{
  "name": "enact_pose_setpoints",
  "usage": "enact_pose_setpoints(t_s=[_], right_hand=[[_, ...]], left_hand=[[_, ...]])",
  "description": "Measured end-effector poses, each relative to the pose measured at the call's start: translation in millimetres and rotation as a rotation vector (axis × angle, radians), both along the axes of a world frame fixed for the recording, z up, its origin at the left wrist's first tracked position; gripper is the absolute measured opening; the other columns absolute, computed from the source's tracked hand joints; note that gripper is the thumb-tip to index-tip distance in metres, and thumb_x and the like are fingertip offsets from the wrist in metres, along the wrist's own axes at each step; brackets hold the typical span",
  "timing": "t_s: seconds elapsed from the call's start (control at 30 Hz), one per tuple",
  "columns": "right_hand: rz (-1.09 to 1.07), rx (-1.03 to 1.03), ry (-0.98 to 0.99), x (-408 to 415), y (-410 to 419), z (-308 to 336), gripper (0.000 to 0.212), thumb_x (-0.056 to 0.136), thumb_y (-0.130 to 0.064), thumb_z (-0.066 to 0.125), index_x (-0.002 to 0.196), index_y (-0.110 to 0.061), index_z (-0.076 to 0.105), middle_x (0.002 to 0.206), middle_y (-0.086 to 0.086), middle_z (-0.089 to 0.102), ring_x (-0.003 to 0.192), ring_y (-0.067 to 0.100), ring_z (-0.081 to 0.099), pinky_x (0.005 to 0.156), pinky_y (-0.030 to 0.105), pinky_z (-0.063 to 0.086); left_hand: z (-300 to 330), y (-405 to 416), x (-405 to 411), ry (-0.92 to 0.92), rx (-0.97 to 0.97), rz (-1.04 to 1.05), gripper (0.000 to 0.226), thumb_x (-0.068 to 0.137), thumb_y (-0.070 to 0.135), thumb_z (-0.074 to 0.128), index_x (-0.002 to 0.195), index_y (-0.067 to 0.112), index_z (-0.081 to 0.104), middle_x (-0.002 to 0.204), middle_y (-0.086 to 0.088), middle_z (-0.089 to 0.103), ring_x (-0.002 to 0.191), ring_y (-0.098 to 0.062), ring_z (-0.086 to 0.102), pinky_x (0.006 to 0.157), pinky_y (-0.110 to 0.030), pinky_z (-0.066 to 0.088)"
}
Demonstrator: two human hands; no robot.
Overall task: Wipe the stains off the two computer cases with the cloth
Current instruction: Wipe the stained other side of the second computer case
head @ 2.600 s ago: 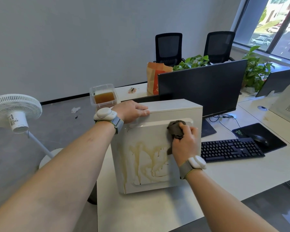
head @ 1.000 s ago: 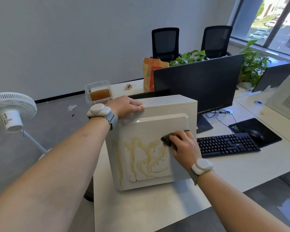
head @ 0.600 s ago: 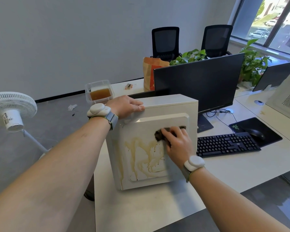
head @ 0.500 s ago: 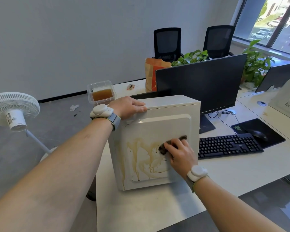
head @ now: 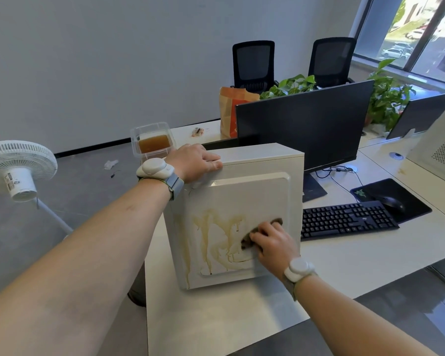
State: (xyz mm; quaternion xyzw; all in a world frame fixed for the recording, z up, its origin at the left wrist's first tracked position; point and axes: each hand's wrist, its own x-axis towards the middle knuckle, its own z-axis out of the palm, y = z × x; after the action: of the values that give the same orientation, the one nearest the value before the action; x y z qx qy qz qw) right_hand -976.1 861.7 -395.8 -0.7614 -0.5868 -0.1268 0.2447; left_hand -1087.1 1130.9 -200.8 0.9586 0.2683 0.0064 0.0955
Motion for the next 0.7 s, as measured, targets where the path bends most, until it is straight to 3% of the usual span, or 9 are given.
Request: enact_pose_setpoints(t_s=[0.1,0.2,0.27,0.37,0.43,0.53,0.7], right_hand=[[-0.032,-0.087,0.077,-5.0,-19.3,-17.9,0.018,0.073,-0.013,0.077,0.087,-0.023,0.075,0.093,-0.005,0.054,0.076,0.027,0.059,0.048,0.033,0.05],[-0.127,0.038,0.159,-10.8,-5.3,10.0,0.022,0.075,-0.012,0.08,0.094,-0.023,0.078,0.095,-0.004,0.06,0.082,0.024,0.061,0.052,0.03,0.051],[-0.169,0.204,0.176,-12.8,13.4,43.0,0.023,0.079,-0.012,0.079,0.101,-0.02,0.079,0.099,-0.001,0.064,0.087,0.024,0.061,0.059,0.03,0.052],[-0.166,0.311,0.14,-6.4,37.5,70.4,0.024,0.087,-0.016,0.075,0.11,-0.02,0.078,0.104,0.002,0.065,0.09,0.025,0.059,0.065,0.031,0.052],[-0.143,0.248,0.055,-3.3,41.2,61.5,0.021,0.089,-0.021,0.069,0.109,-0.02,0.077,0.103,0.002,0.063,0.085,0.026,0.055,0.059,0.033,0.051],[-0.08,0.158,-0.034,-5.8,23.9,30.8,0.02,0.088,-0.023,0.063,0.101,-0.018,0.077,0.098,0.004,0.062,0.078,0.026,0.052,0.054,0.03,0.048],[-0.091,-0.074,0.027,-15.9,4.3,19.4,0.013,0.076,-0.017,0.08,0.086,-0.025,0.077,0.088,-0.003,0.057,0.07,0.025,0.059,0.05,0.025,0.042]], left_hand=[[-0.9,-8.8,1.3,-0.001,0.021,0.007,0.048,0.101,0.06,0.033,0.111,0.034,0.073,0.113,0.001,0.067,0.108,-0.026,0.06,0.088,-0.043,0.053],[-9.9,-19.4,3.9,-0.021,0.111,0.041,0.046,0.094,0.055,0.024,0.082,0.026,0.058,0.096,-0.002,0.061,0.095,-0.031,0.06,0.081,-0.043,0.052],[-15.9,-23.6,4.3,-0.061,0.163,0.059,0.046,0.095,0.054,0.023,0.089,0.028,0.061,0.105,-0.003,0.064,0.1,-0.032,0.06,0.082,-0.043,0.05],[-23.0,-25.4,0.0,-0.112,0.236,0.068,0.055,0.095,0.061,0.023,0.12,0.036,0.065,0.126,0.0,0.065,0.112,-0.029,0.06,0.089,-0.043,0.049],[-26.1,-27.1,-3.5,-0.103,0.28,0.063,0.066,0.092,0.073,0.027,0.135,0.036,0.059,0.135,0.002,0.062,0.116,-0.026,0.058,0.092,-0.043,0.049],[-24.2,-27.9,-3.4,-0.064,0.315,0.052,0.077,0.085,0.085,0.038,0.142,0.036,0.054,0.138,0.003,0.06,0.118,-0.025,0.057,0.091,-0.04,0.049],[-19.9,-25.7,-0.4,-0.03,0.304,0.062,0.084,0.079,0.089,0.044,0.146,0.038,0.05,0.14,0.003,0.058,0.122,-0.026,0.055,0.093,-0.041,0.05]])
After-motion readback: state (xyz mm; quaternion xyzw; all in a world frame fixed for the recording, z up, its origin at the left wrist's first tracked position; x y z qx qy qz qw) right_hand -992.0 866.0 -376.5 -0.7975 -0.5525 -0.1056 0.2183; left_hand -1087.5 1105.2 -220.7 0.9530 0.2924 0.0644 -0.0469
